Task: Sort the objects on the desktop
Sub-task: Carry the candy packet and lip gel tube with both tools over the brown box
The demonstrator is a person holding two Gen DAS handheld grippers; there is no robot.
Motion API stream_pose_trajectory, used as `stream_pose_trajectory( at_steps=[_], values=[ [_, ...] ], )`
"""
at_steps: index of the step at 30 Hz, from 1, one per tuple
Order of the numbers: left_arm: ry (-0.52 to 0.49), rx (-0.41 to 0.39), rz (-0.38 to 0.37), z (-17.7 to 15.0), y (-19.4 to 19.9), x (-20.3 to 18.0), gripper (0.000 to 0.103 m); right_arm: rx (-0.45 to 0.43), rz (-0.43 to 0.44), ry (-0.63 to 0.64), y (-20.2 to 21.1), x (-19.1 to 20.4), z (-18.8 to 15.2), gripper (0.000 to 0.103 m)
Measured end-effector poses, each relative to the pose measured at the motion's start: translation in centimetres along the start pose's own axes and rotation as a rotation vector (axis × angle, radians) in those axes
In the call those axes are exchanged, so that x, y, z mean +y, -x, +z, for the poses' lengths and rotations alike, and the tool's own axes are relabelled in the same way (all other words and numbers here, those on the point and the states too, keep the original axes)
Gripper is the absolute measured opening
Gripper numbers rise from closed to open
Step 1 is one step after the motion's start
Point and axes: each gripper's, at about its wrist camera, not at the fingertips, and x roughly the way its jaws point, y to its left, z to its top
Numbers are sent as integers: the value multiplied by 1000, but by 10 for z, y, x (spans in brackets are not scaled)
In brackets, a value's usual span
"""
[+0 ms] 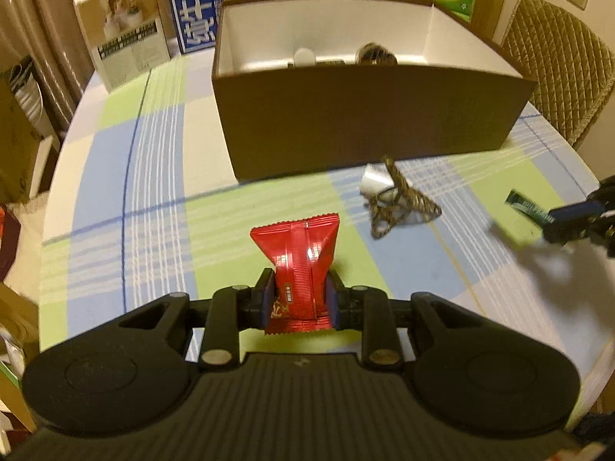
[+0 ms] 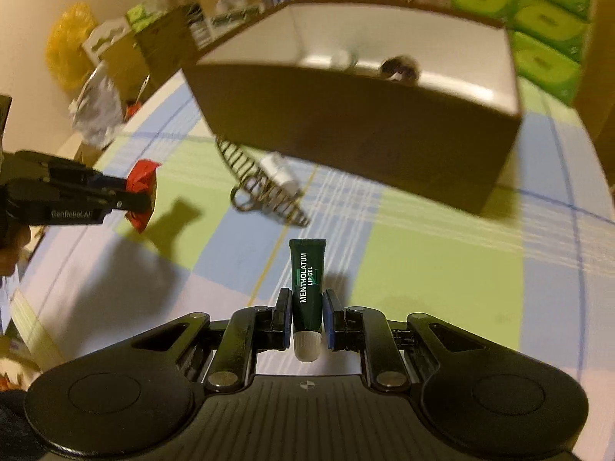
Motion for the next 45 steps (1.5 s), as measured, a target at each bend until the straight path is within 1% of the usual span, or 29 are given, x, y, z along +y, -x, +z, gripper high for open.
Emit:
stream_pose_trajectory(
  at_steps=[6, 11, 17, 22, 27, 31, 33, 38, 41, 45],
  values=[
    [-16, -64, -11, 31, 13, 2, 23, -93, -37, -31, 33, -13, 25, 13],
    [-44, -127, -19, 66, 17, 0, 23, -167, -59, -33, 50, -20, 57, 13],
    [-77, -171, -37, 119, 5, -8, 23, -218, -122, -35, 51, -33, 101, 13],
    [-75, -177, -84, 174, -17, -20, 23, -229, -184, -73, 37, -48, 139, 13],
    [-70, -144, -133, 217, -49, -33, 23, -187, -220, -142, 6, -69, 169, 13],
    [-54, -89, -153, 246, -84, -41, 23, -146, -208, -208, -20, -89, 185, 13],
    [-46, -59, -157, 254, -100, -43, 23, -122, -210, -230, -32, -98, 190, 13],
    [-52, 12, -136, 270, -139, -51, 23, -65, -243, -238, -56, -115, 201, 13],
    [-39, 52, -144, 275, -158, -52, 23, -39, -266, -240, -67, -125, 205, 13],
    [5, 110, -150, 280, -182, -52, 23, -16, -291, -199, -81, -129, 210, 13]
  ],
)
